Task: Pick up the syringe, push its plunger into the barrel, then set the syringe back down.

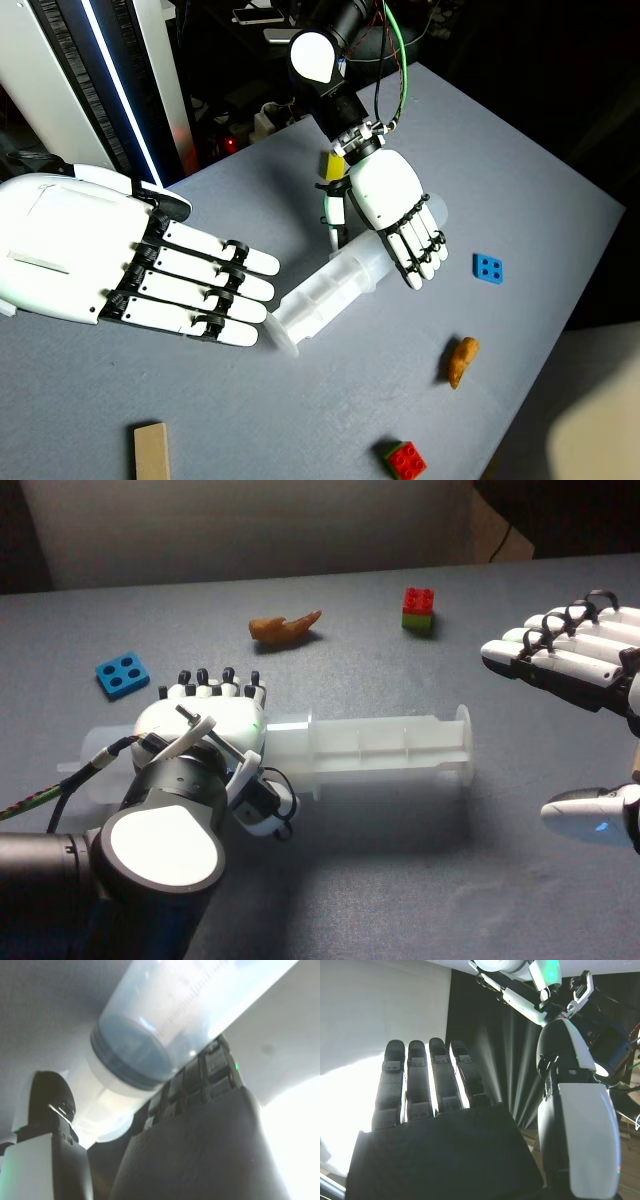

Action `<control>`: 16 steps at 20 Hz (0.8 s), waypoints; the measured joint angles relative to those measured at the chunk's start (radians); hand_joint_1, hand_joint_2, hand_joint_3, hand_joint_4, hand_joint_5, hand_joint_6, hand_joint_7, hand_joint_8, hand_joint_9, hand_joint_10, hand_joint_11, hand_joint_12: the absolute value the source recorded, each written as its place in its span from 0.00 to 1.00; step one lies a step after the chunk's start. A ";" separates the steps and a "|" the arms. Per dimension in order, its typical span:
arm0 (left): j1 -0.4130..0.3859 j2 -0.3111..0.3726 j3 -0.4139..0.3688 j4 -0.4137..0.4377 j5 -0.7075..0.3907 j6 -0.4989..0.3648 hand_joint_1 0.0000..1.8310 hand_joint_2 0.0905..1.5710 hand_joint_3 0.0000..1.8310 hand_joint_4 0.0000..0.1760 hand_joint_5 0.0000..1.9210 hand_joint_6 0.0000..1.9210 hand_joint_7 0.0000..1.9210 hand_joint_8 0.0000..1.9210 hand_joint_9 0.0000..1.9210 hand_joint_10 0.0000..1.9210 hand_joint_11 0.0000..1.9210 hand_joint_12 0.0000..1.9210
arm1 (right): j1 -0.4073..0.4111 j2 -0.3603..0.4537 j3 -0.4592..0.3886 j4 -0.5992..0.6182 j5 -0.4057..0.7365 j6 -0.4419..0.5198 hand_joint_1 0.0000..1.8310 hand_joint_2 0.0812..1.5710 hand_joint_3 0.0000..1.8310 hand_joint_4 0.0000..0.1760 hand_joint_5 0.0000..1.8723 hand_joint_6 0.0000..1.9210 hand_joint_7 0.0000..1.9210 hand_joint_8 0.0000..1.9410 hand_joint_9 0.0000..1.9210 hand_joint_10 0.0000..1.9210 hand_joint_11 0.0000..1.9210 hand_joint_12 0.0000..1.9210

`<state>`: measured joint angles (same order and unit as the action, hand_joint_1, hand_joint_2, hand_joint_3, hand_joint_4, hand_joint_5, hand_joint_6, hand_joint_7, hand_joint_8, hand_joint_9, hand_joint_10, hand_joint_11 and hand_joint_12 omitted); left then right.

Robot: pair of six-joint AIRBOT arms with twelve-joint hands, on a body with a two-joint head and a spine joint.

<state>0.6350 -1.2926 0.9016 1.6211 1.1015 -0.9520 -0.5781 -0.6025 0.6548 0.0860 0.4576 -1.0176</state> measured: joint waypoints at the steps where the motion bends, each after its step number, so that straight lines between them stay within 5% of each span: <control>1: 0.000 -0.001 0.002 -0.002 -0.001 0.000 0.42 0.68 0.00 0.00 0.06 0.01 0.05 0.01 0.04 0.01 0.00 0.17 | 0.000 0.000 0.000 0.000 0.000 0.000 0.14 0.72 0.00 0.00 0.00 0.00 0.01 0.00 0.01 0.00 0.00 0.04; 8: 0.021 -0.008 0.002 0.025 0.004 -0.024 0.42 0.71 0.00 0.00 0.09 0.00 0.10 0.00 0.09 0.01 0.00 0.30 | -0.001 0.000 0.000 0.000 0.001 0.002 0.13 0.73 0.00 0.00 0.00 0.00 0.01 0.00 0.00 0.00 0.00 0.02; 10: 0.028 -0.008 0.004 0.040 0.006 -0.033 0.48 0.71 0.00 0.00 0.16 0.01 0.19 0.01 0.20 0.02 0.02 0.50 | -0.001 0.000 0.000 0.000 0.001 0.002 0.13 0.73 0.00 0.00 0.00 0.00 0.01 0.00 0.01 0.00 0.00 0.06; 14: 0.029 -0.008 0.008 0.071 0.004 -0.037 0.54 0.76 0.00 0.00 0.33 0.01 0.39 0.01 0.40 0.03 0.20 0.51 | -0.001 0.000 0.000 0.000 0.001 0.002 0.13 0.72 0.00 0.00 0.00 0.00 0.01 0.00 0.01 0.00 0.00 0.08; 15: 0.028 -0.008 0.008 0.085 0.003 -0.042 0.64 0.74 0.00 0.00 0.40 0.54 0.48 0.45 0.51 0.04 0.31 0.52 | -0.001 0.000 0.000 0.000 0.001 0.002 0.14 0.72 0.00 0.00 0.01 0.00 0.03 0.00 0.02 0.00 0.00 0.10; 16: 0.025 -0.008 0.008 0.090 0.003 -0.043 0.64 0.74 0.00 0.00 0.40 0.54 0.48 0.45 0.51 0.04 0.31 0.52 | -0.001 0.000 0.000 0.000 0.001 0.002 0.14 0.72 0.00 0.00 0.01 0.00 0.03 0.00 0.02 0.00 0.00 0.10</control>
<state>0.6601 -1.3006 0.9100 1.7115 1.1042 -0.9951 -0.5793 -0.6025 0.6548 0.0860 0.4583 -1.0153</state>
